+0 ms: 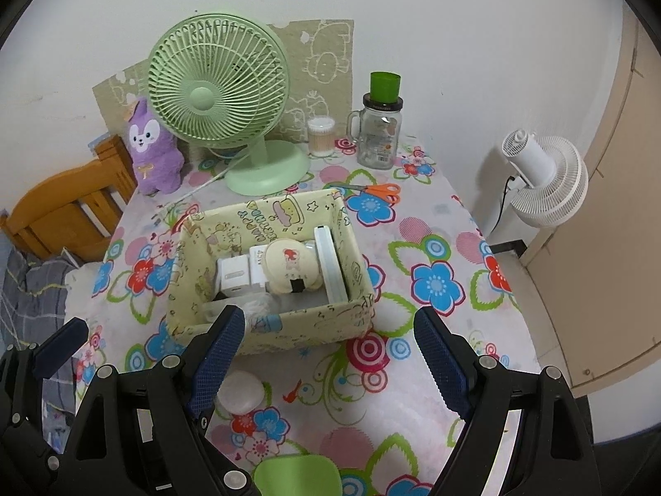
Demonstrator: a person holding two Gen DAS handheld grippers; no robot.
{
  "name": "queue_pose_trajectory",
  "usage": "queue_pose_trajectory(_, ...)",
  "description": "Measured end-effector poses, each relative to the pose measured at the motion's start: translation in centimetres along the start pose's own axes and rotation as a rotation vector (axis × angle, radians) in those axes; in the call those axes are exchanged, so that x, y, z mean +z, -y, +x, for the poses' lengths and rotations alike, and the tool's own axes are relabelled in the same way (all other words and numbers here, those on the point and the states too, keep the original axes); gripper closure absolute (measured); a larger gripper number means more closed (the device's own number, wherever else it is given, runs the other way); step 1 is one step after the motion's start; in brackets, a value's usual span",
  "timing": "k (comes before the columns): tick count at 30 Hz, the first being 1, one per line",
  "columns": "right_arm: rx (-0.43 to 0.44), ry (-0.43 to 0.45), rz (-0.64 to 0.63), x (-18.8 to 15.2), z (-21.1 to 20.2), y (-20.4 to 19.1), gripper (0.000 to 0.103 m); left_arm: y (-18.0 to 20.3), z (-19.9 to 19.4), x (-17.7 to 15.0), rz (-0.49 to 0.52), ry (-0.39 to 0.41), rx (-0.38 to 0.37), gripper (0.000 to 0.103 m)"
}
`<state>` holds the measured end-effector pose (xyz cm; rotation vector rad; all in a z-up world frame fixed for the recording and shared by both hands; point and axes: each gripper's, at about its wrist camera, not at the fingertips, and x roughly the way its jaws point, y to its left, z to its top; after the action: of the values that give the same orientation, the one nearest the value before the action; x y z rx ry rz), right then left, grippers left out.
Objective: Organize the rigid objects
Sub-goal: 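Open both tools to release the items and withdraw from the box, then move both tools toward the green case and white round object on the table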
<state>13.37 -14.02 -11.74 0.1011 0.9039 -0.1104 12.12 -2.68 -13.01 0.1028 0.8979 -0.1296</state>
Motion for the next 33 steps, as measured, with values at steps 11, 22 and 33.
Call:
queue_pose_trajectory(11,0.007,0.006,-0.009,-2.3,-1.1,-0.6,0.017,-0.6,-0.9,-2.5,-0.003,-0.001,-0.016,0.002)
queue_pose_trajectory(22,0.035,-0.012,-0.032,-5.2,-0.2,-1.4,0.017,-0.8,0.1,-5.2,-0.001,-0.017,-0.051,0.002)
queue_pose_trajectory(33,0.034,-0.036,-0.037,-8.4,1.6,-1.9,0.017,-1.2,1.5,-8.5,0.015,-0.043,-0.05,0.002)
